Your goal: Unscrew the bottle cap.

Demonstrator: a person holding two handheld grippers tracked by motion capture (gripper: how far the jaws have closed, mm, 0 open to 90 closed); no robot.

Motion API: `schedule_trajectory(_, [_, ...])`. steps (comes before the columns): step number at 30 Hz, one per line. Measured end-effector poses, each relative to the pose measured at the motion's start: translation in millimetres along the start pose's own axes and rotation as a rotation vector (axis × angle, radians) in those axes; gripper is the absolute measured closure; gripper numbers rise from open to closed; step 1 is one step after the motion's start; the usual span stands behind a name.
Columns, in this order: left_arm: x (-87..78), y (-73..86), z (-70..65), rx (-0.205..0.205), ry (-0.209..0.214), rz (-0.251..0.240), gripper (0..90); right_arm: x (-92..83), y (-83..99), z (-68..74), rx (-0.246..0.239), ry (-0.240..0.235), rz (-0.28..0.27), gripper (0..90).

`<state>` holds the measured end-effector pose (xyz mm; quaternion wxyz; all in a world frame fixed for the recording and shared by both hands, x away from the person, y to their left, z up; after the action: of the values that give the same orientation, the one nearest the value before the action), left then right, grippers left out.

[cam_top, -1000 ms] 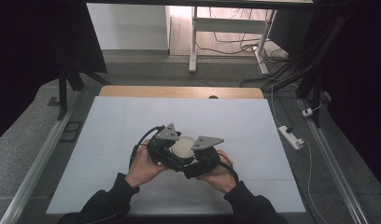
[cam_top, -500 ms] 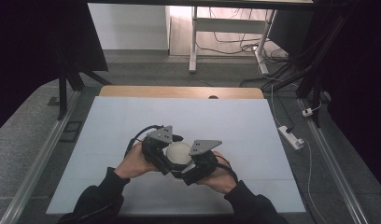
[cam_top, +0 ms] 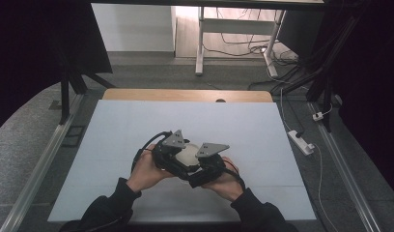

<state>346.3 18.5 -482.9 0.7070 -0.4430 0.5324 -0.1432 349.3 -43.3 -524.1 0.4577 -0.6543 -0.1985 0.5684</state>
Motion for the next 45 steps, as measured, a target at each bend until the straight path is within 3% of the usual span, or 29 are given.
schedule_trajectory(3, [2.9, -1.4, -0.3, -0.036, -0.033, -0.002, 8.0, -0.5, 0.6, -2.6, 0.011, 0.02, 0.004, 6.4])
schedule_trajectory(6, [4.2, -1.4, 0.7, -0.052, -0.026, -0.012, 7.3, -0.4, 1.1, -3.4, 0.017, 0.02, 0.005, 6.4])
schedule_trajectory(9, [2.9, -2.3, 1.3, -0.028, -0.009, -0.02, 2.9, -0.9, 0.4, -2.8, 0.017, 0.014, 0.002, 6.4])
schedule_trajectory(12, [-4.1, -3.8, 1.9, 0.024, -0.007, -0.025, 0.0, -1.9, -0.2, -0.7, 0.0, -0.005, -0.002, 6.4])
schedule_trajectory(15, [-13.2, -2.8, 3.4, 0.066, 0.032, -0.028, 0.0, -2.8, -0.7, 0.3, -0.004, -0.016, -0.006, 6.4])
schedule_trajectory(24, [-25.8, 3.3, 0.7, 0.111, 0.275, -0.095, 0.2, -5.1, -5.4, 16.4, -0.06, -0.124, -0.028, 6.4])
schedule_trajectory(27, [-24.3, 4.9, -5.3, 0.152, 0.296, -0.081, 3.3, -4.8, -5.9, 21.7, -0.077, -0.146, -0.028, 6.4])
schedule_trajectory(29, [-23.0, 5.1, -7.3, 0.176, 0.263, -0.075, 7.1, -5.2, -6.7, 23.7, -0.085, -0.156, -0.031, 6.4])
schedule_trajectory(33, [-23.3, 3.4, -6.5, 0.161, 0.252, -0.083, 7.9, -6.8, -8.1, 22.7, -0.084, -0.147, -0.036, 6.4])
schedule_trajectory(35, [-21.8, 2.6, -4.9, 0.142, 0.228, -0.077, 8.0, -6.9, -8.2, 21.7, -0.08, -0.138, -0.035, 6.4])
schedule_trajectory(39, [-14.6, 0.9, -1.8, 0.079, 0.15, -0.05, 8.2, -4.3, -5.6, 12.7, -0.051, -0.059, -0.014, 6.4])
schedule_trajectory(41, [-11.1, -0.5, -0.9, 0.044, 0.112, -0.046, 8.2, -4.0, -5.1, 10.7, -0.041, -0.046, -0.013, 6.4])
schedule_trajectory(42, [-8.5, -2.1, 0.1, 0.016, 0.071, -0.042, 8.2, -3.8, -4.4, 6.9, -0.024, -0.021, -0.01, 6.4])
schedule_trajectory(43, [-8.5, -2.1, 0.1, 0.016, 0.071, -0.042, 8.2, -3.8, -4.3, 5.2, -0.019, -0.009, -0.011, 6.4])
schedule_trajectory(45, [-6.1, -4.1, -0.3, -0.011, 0.032, -0.039, 8.2, -3.9, -4.2, 3.9, -0.01, -0.001, -0.011, 6.4])
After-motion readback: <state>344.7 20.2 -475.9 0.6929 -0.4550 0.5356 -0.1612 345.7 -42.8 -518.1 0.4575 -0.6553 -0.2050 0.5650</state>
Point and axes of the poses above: each handheld gripper's, and its own axes: x roughly forward along the jaws, y roughly out of its underside, z roughly to its left, the point moved 8 cm from there along x, roughly forward along the jaws, and after that the axes turned 4 degrees about -y, right-handed, at the moved point
